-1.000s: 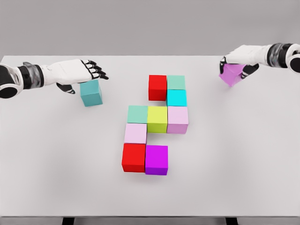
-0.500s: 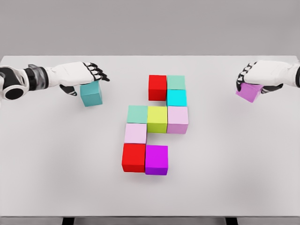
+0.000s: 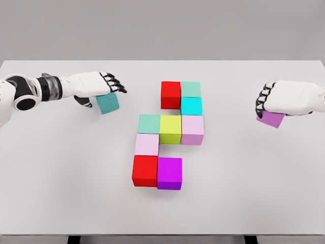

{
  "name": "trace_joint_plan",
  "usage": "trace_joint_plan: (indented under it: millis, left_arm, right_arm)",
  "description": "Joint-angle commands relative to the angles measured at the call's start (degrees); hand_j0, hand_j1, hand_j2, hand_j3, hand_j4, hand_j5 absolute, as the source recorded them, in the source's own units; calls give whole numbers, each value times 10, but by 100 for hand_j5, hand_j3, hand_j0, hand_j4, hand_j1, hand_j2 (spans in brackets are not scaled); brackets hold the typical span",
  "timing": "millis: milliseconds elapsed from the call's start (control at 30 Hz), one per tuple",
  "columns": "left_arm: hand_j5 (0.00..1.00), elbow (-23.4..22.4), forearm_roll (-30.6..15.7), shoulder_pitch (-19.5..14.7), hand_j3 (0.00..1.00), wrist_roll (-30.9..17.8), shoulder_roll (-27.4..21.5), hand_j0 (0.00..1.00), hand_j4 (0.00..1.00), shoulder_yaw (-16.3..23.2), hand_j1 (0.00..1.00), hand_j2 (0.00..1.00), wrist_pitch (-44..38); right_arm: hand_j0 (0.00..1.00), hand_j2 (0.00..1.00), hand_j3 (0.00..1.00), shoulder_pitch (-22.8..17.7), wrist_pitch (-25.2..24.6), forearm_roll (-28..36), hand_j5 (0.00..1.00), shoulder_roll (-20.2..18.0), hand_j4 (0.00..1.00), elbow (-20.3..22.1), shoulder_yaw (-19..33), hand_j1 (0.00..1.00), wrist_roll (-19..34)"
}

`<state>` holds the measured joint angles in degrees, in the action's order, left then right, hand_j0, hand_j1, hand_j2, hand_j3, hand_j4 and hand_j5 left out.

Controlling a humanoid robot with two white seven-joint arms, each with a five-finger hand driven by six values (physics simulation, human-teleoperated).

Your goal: Assemble the squares on the desktop into the number 2

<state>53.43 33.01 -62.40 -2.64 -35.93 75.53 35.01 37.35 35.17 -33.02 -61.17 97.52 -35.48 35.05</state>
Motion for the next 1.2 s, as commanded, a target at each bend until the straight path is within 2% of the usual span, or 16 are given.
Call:
trace_joint_plan:
  millis: [0, 200, 233, 333, 533, 733, 1000, 1167]
  left_arm:
    - [100, 0, -3, 0, 100, -2, 1, 100, 100, -1, 100, 100, 0]
    - [98, 0, -3, 1, 98, -9, 0, 98, 98, -2, 98, 98, 0]
    - [95, 0, -3, 0, 95, -10, 0, 95, 95, -2, 95, 95, 0]
    - [75, 0, -3, 0, 75, -10, 1, 75, 75, -2, 75, 75, 0]
    - [64, 0, -3, 0, 64, -11, 1, 64, 64, -2, 64, 64, 0]
    - [64, -2, -4, 0, 64, -14, 12, 64, 64, -7, 64, 64, 0]
    - [65, -23, -3, -3, 65, -15, 25, 65, 65, -21, 65, 65, 0]
    - [65, -35, -3, -4, 65, -15, 41, 65, 65, -27, 65, 65, 0]
  right_arm:
    - [53, 53, 53, -1, -2, 7, 53, -15, 53, 36, 1, 53, -1]
    - [53, 53, 53, -22, -2, 30, 53, -14, 53, 37, -2, 53, -1]
    - [54, 54, 54, -26, -2, 30, 54, -12, 54, 37, -3, 54, -1]
    - [54, 54, 54, -46, -2, 30, 54, 3, 54, 38, -4, 54, -1]
    - [53, 53, 53, -51, -2, 66, 53, 25, 53, 38, -11, 53, -1]
    - [53, 53, 53, -74, -2, 72, 53, 63, 53, 38, -25, 53, -1]
    - [53, 53, 53, -72, -2, 94, 53, 69, 53, 38, -40, 53, -1]
    - [54, 54, 54, -72, -2, 121, 54, 57, 54, 39, -40, 54, -1]
